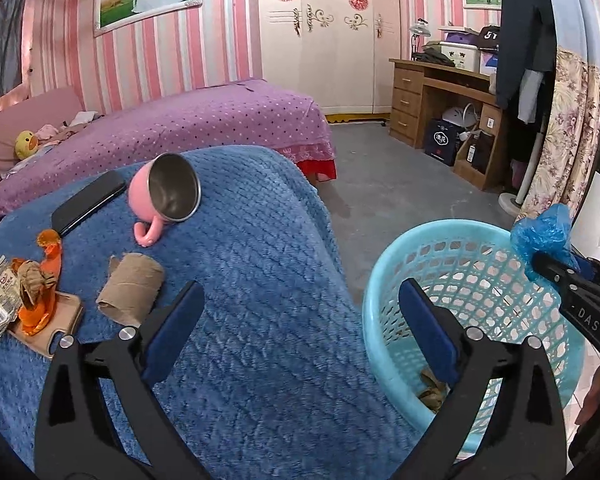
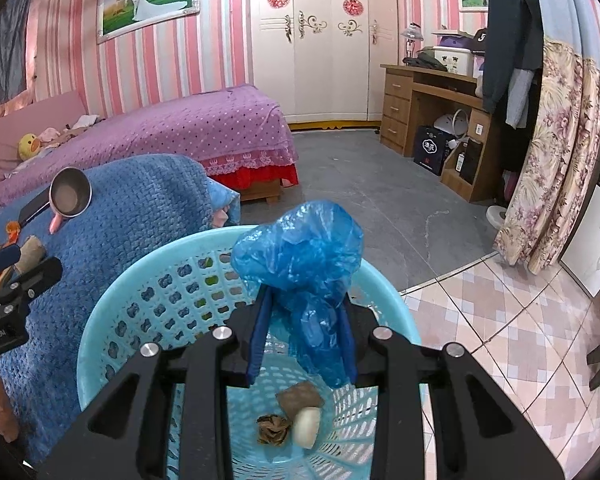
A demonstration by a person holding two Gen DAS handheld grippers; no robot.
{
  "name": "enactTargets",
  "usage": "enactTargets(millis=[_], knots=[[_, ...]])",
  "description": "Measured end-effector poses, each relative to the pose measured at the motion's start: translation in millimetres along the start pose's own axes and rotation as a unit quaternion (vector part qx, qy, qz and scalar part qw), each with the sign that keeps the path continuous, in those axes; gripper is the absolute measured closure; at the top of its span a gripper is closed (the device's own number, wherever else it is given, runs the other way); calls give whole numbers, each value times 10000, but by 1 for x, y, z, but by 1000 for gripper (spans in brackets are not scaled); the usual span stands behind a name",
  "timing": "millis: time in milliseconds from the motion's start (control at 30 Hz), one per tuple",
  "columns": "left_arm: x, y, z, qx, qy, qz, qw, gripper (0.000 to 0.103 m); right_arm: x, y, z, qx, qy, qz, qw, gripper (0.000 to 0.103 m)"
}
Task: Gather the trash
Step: 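Open the left tool to drop the lid while the right tool releases the bag, then move both open tools back over the items on the blanket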
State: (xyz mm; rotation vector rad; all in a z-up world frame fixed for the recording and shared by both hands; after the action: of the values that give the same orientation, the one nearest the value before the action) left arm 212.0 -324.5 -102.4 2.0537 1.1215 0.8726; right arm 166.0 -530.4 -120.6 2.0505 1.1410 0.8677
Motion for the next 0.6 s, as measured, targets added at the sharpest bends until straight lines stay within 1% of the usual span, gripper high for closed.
enactTargets(millis=[33, 100, 133, 167, 233, 267, 300, 333, 367, 433, 500, 600], knots=[[1, -1, 0, 1, 3, -3, 10000, 8, 1, -1, 0, 9, -14, -7, 10000, 70], [3, -2, 0, 13, 2, -12, 10000, 8, -1, 1, 1, -5, -51, -4, 10000, 57], [4, -3, 0, 21, -1, -11, 10000, 8, -1, 1, 1, -14, -43, 13, 10000, 45], [5, -4, -1, 23, 3, -9, 10000, 8, -1, 2, 0, -35, -69, 22, 10000, 37], [8, -4, -1, 19, 22, -17, 10000, 8, 0, 3, -1, -53, -79, 39, 9999, 32], [9, -4, -2, 17, 23, -28, 10000, 8, 0, 4, -1, -65, -82, 57, 9999, 27], [12, -5, -3, 16, 26, -50, 10000, 8, -1, 5, -2, -102, -120, 75, 9998, 22], [13, -5, -3, 16, 28, -61, 10000, 8, -2, 6, -3, -158, -169, 85, 9997, 12], [14, -5, -3, 17, 30, -74, 10000, 7, -3, 8, -6, -246, -222, 94, 9994, 9], [17, -5, -5, 16, 37, -94, 9999, 7, -3, 11, -8, -295, -254, 128, 9992, 9], [22, -6, -7, -6, 69, -91, 9999, 7, -3, 13, -9, -343, -320, 179, 9987, 5], [31, -7, -12, -22, 112, -93, 9999, 7, -2, 15, -10, -367, -368, 245, 9984, 4]])
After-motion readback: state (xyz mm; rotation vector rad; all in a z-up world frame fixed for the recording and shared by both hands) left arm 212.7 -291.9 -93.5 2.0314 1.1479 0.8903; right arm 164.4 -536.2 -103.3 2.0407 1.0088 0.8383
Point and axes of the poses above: each gripper's, at about its wrist camera, not at the fingertips, and z roughly the way its jaws point, x to its left, y to its top, the point moved 10 cm from there along z, roughly the way its jaws point, and after that the axes turned 15 degrees about z, right-handed, at the moved point
